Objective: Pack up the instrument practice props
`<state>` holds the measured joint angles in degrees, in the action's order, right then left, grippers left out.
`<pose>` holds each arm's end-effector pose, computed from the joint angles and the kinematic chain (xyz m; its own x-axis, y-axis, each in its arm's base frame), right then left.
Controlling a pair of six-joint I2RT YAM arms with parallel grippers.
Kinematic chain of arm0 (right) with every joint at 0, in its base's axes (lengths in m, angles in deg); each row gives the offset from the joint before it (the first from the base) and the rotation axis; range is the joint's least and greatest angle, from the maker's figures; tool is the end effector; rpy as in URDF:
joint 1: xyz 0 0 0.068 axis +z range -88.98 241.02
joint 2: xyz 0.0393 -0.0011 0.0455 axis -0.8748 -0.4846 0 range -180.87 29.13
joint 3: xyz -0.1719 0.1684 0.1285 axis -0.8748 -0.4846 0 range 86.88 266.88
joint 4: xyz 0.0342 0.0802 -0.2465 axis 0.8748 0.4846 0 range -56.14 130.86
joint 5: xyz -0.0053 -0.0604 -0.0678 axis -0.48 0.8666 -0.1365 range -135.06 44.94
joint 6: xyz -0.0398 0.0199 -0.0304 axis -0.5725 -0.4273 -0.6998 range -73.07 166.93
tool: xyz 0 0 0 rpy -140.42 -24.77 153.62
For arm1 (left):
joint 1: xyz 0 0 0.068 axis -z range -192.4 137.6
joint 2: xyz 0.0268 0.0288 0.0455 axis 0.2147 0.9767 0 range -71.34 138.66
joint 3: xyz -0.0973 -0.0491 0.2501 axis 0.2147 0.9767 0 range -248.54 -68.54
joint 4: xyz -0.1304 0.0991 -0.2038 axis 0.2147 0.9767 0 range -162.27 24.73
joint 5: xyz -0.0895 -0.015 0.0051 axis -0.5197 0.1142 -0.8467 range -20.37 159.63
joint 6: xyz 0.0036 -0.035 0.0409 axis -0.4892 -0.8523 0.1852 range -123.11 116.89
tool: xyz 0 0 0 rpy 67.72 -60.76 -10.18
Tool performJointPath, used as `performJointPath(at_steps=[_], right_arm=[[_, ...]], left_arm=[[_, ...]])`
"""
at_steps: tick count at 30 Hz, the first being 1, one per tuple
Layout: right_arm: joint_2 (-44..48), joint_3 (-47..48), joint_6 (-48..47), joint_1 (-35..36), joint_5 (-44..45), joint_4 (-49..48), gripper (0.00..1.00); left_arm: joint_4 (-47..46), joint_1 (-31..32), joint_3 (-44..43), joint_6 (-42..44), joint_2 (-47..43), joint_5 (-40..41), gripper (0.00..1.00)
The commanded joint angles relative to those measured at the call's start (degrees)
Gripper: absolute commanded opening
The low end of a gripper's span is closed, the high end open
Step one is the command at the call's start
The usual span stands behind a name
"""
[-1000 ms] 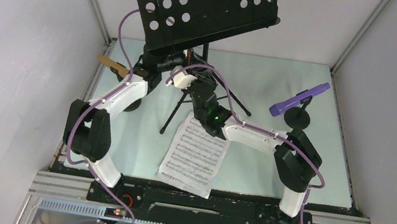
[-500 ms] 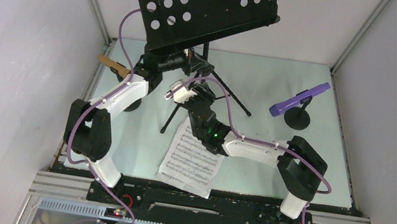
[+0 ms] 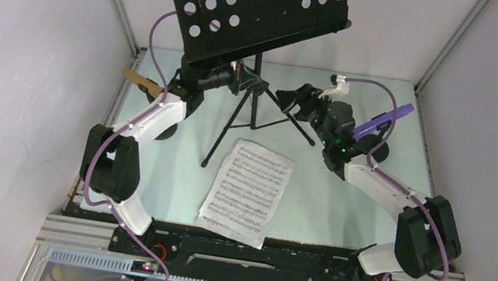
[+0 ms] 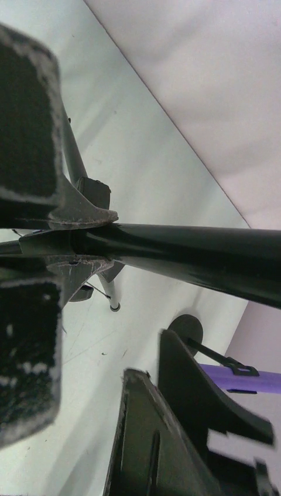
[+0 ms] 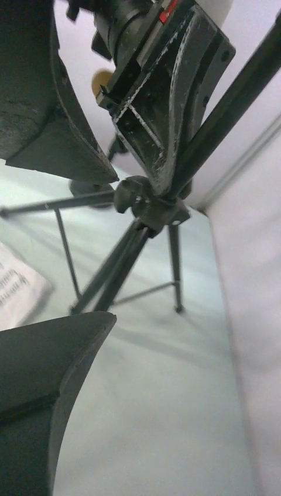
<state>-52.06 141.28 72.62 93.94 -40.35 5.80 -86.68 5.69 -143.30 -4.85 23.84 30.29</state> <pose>0.2826 0.1794 0.3199 -0.1882 0.3929 -0.9001 -0.4341 0.7889 0.4351 0.3688 -0.1443 0.3366 -0.1247 0.0161 -0.9921 0.8360 0.5402 -0.0963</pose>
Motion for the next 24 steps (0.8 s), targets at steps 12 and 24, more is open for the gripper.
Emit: performJointPath(at_steps=[12, 24], right_arm=[[-13.06, -0.28, 53.38, -7.24, -29.86, -19.93, 0.84], [-17.81, 5.95, 53.63, -5.63, -29.08, -17.41, 0.72]], left_arm=[[1.94, -0.60, -3.53, -2.40, 1.45, 2.68, 0.07], [2.64, 0.11, -3.61, -1.62, 1.51, 2.94, 0.07]])
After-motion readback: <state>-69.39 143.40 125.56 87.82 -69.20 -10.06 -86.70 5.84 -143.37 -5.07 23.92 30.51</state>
